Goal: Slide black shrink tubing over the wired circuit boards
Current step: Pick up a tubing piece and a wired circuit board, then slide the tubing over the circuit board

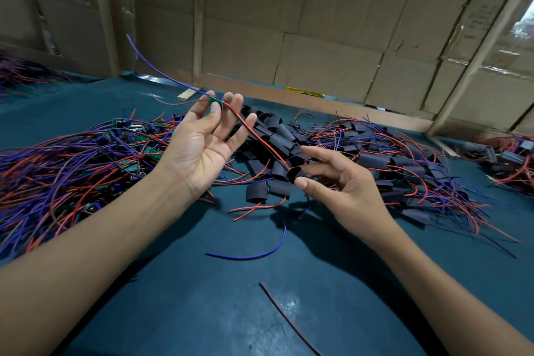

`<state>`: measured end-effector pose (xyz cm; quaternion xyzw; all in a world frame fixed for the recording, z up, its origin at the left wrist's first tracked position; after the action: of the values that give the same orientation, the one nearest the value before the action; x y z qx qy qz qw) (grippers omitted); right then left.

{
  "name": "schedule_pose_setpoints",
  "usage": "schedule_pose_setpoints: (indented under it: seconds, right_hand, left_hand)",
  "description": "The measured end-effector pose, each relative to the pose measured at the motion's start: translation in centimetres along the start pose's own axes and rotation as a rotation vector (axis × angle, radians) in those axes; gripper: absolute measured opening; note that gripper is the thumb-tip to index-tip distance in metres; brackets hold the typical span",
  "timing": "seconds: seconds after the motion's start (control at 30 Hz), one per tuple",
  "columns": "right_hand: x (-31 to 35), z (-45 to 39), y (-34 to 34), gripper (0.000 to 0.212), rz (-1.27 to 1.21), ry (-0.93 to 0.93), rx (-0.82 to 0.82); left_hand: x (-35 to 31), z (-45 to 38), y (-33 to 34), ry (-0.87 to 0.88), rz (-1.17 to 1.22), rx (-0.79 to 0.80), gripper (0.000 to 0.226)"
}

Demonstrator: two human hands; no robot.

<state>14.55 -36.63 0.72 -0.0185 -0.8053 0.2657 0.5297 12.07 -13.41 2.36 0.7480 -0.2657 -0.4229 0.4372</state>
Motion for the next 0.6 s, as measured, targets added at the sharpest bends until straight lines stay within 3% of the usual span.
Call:
schedule_pose_setpoints:
  seconds: [0.37,0.6]
  right_hand:
    - [0.1,0.0,0.9,0.05,-0.052,0.002,0.035]
    - [0.6,0.1,0.8,0.047,-0.148,-0.008,-0.001]
  left_hand:
    - [0.7,0.5,0.2,-0.035,-0.015,0.06,0.02]
    - [2.0,1.9,0.7,-0.006,-0.306,0.251,0.019]
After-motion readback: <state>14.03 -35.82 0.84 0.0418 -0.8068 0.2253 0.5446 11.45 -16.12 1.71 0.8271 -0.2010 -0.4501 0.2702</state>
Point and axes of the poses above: each hand's wrist, its own z-axis away from the middle knuckle, its own y-axis out of the palm, x = y × z, the point moved 4 cm from there along -z, towards the middle knuckle, and after that the axes turned 12 degrees about y, right-handed, at the moved point
